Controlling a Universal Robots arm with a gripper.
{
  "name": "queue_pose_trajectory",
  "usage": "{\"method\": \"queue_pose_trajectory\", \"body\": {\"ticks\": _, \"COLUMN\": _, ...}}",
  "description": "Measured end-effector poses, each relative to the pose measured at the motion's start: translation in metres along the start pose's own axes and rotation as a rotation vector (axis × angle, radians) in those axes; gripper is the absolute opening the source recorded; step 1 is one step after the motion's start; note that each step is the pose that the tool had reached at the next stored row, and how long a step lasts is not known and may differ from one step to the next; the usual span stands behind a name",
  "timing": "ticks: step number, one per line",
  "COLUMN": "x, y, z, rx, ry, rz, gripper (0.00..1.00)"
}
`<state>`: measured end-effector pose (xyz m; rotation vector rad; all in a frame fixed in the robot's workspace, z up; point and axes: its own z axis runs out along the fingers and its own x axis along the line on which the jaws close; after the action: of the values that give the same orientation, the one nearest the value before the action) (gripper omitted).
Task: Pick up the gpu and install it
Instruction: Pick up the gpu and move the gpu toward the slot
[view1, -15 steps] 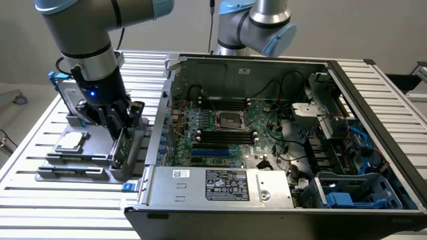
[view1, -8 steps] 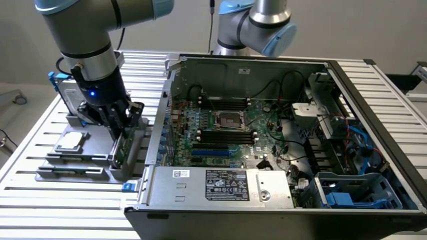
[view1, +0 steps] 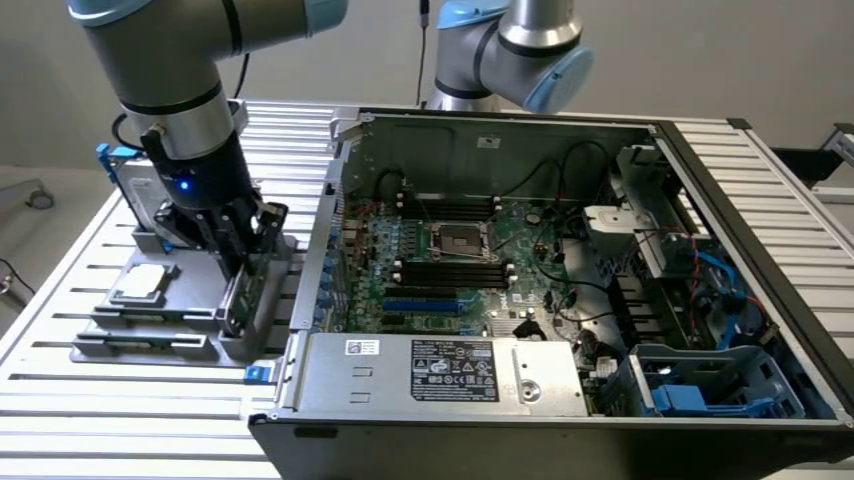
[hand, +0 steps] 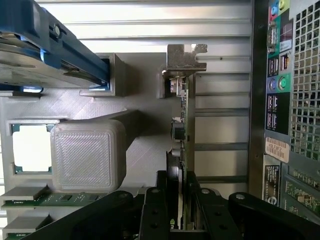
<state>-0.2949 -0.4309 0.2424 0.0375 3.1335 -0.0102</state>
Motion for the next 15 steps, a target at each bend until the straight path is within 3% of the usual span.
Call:
{"method": "queue_pose_trajectory", "body": {"ticks": 8, "x": 0.0, "y": -0.0002, "z": -0.0255, "rx": -0.0035, "ry": 0.0002, "rz": 0.0, "gripper": 0.27}}
{"method": "queue_pose_trajectory", "body": {"ticks": 15, "x": 0.0, "y": -0.0004, "z": -0.056, "rx": -0.0036, "ry": 0.0004, "rz": 0.0, "gripper": 0.27}}
